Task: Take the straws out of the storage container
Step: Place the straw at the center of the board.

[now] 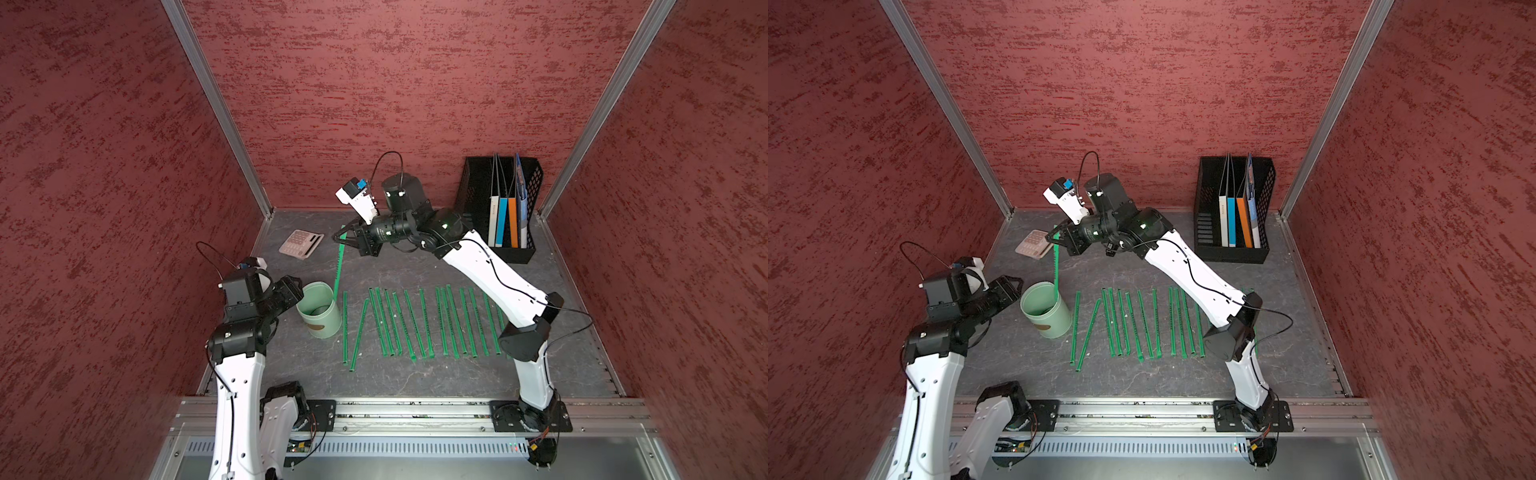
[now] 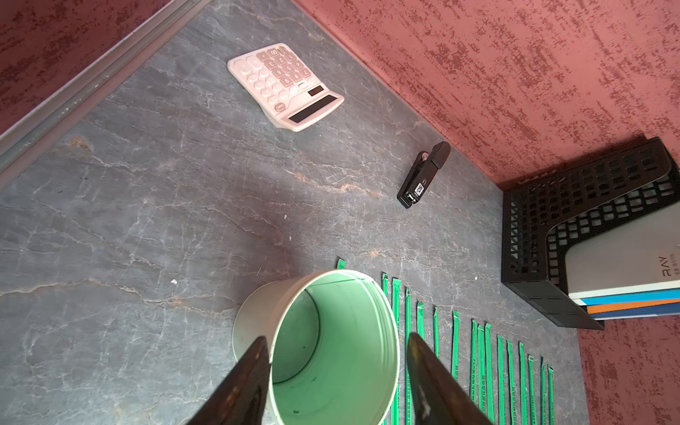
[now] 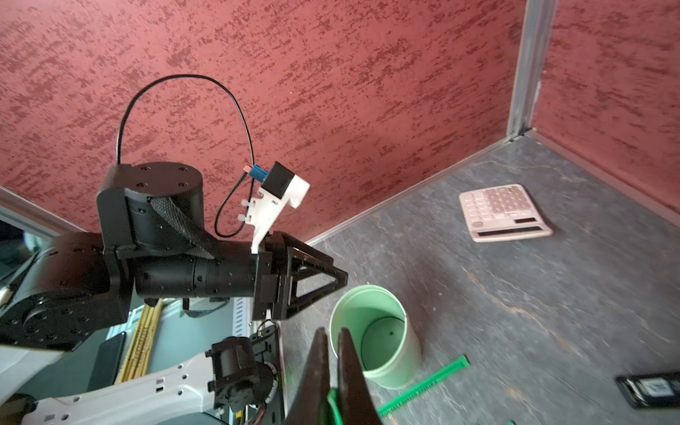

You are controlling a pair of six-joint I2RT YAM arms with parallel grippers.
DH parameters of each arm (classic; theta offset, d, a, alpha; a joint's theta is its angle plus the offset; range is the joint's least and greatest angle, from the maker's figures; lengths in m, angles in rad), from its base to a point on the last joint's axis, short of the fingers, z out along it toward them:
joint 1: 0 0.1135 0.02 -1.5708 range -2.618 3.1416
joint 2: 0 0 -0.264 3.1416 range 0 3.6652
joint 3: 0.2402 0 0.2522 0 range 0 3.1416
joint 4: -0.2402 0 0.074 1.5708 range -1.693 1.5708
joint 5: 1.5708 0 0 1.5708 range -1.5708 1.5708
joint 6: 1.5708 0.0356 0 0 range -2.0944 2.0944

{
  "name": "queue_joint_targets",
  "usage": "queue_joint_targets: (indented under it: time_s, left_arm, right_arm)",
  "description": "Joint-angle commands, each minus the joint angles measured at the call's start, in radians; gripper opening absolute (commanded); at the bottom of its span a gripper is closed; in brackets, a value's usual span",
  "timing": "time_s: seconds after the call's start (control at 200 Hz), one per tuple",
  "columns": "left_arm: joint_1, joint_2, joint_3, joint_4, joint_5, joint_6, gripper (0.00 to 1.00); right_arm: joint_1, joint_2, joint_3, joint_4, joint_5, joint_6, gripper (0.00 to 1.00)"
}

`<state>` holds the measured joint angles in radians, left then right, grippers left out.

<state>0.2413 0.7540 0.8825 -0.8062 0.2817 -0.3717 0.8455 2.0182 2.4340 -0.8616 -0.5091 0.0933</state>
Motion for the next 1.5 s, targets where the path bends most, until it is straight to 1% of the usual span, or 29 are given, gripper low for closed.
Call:
queue_joint_targets:
  time_s: [0.0, 0.12, 0.351, 0.521, 0.706, 0.882, 1.197, 1.493]
  left_arm:
    - [0.008, 0.016, -0.014, 0.041, 0.032, -0.011, 0.59]
    - [0.008, 0.044, -0.010, 0.059, 0.051, -0.010, 0.59]
    - [0.008, 0.071, 0.007, 0.064, 0.056, 0.010, 0.59]
    - [0.007, 0.086, -0.006, 0.081, 0.066, 0.010, 0.59]
    - [0.005, 0.096, -0.020, 0.094, 0.070, 0.008, 0.59]
    - [0.006, 0.107, -0.028, 0.105, 0.070, 0.011, 0.59]
    - [0.006, 0.107, -0.054, 0.109, 0.066, 0.016, 0.59]
    - [0.006, 0.103, -0.056, 0.101, 0.062, 0.020, 0.60]
  right_arm:
    - [-0.018, -0.057, 0.020, -0.254, 0.114, -0.092, 0.00]
    - [-0.040, -0.090, -0.039, -0.341, 0.178, -0.108, 0.00]
    - [-0.094, -0.121, -0.167, -0.419, 0.219, -0.095, 0.00]
    - [-0.169, -0.126, -0.267, -0.450, 0.241, -0.068, 0.00]
    - [-0.266, -0.121, -0.367, -0.460, 0.222, -0.031, 0.00]
    - [-0.330, -0.068, -0.424, -0.478, 0.191, 0.005, 0.00]
    - [-0.366, 0.015, -0.542, -0.387, 0.137, 0.088, 0.00]
    - [-0.375, 0.067, -0.586, -0.347, 0.120, 0.103, 0.00]
